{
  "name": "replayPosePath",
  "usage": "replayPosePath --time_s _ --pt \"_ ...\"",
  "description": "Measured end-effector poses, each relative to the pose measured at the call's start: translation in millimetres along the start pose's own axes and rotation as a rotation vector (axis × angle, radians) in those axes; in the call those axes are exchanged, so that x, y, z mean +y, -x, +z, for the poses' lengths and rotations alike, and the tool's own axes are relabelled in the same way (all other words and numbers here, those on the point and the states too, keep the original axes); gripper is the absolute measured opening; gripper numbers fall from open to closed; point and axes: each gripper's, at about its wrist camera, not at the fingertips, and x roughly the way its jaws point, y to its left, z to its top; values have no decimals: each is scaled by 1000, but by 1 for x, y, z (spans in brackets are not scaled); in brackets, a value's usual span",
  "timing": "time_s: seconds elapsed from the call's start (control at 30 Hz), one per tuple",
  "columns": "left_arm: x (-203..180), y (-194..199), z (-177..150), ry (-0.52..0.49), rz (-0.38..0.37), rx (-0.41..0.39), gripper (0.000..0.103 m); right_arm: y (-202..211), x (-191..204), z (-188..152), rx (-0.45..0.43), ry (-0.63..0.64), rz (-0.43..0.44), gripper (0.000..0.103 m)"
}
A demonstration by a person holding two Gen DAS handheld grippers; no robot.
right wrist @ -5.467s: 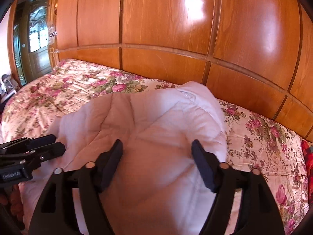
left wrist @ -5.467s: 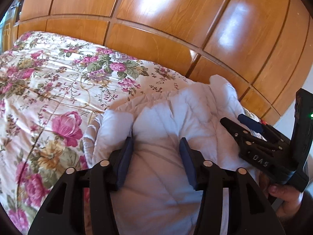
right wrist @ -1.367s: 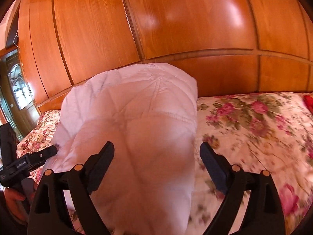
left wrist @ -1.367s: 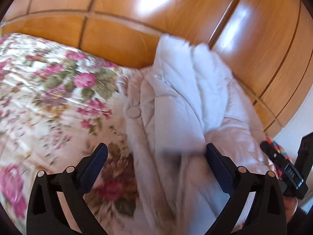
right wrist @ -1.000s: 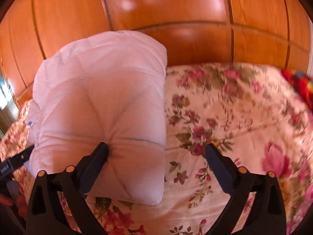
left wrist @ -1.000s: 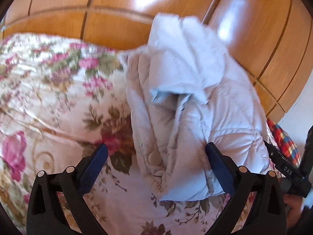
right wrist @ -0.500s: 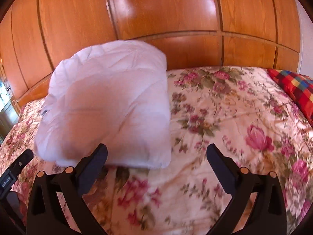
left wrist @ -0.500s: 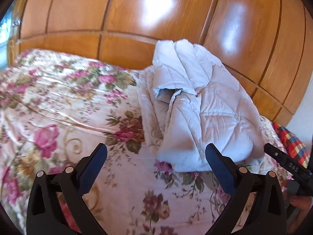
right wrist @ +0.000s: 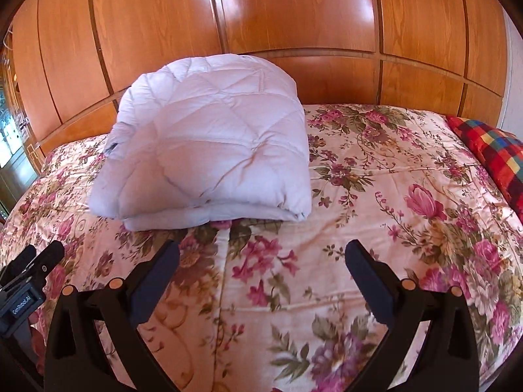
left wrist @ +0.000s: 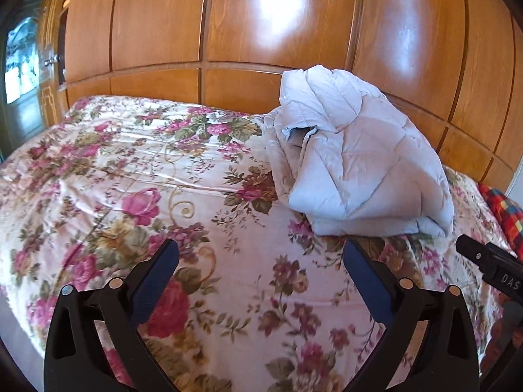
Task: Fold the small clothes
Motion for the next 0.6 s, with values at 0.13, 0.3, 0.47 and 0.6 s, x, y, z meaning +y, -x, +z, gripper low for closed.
replayPosePath --time_s 0.13,0.3,0.47,0.6 --pt "-2 16 -4 -41 83 -37 99 16 12 -7 -17 31 -13 101" --pt "-1 31 -5 -49 142 -66 99 28 22 -10 -35 54 -38 101" --pt "1 39 0 -44 128 -55 99 42 26 -13 -34 51 -89 101" --pt "3 44 4 -34 121 -49 99 51 26 -12 -33 46 -105 101"
